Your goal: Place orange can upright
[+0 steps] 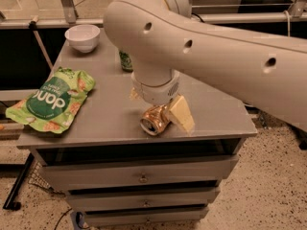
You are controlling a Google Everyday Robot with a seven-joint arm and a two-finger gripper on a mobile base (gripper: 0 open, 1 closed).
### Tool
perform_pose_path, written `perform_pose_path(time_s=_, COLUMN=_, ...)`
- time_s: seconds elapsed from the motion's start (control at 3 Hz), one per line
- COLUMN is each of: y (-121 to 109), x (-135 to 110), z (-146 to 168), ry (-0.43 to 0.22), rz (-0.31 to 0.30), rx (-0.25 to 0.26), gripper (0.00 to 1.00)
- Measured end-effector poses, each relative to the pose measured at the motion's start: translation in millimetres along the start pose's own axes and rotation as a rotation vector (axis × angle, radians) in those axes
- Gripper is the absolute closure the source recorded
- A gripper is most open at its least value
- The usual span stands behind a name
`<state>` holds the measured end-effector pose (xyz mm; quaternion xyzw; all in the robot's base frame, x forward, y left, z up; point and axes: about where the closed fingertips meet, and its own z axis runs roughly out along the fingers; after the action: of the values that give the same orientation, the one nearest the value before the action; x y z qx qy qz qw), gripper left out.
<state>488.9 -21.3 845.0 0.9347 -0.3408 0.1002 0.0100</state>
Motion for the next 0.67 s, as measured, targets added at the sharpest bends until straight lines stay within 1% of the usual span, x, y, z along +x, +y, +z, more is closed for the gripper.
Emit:
perform_pose_path(time_s=0.33, y=-0.4, x=-4.9, z=4.6, ry=-0.006, rz=-0.009, rx=-0.010, gripper=0.25)
perform_pose_path(time_s=0.67, y=0.3, x=-7.4, z=7.0, ry=-0.014, rz=-0.014, rx=-0.017, gripper=0.48)
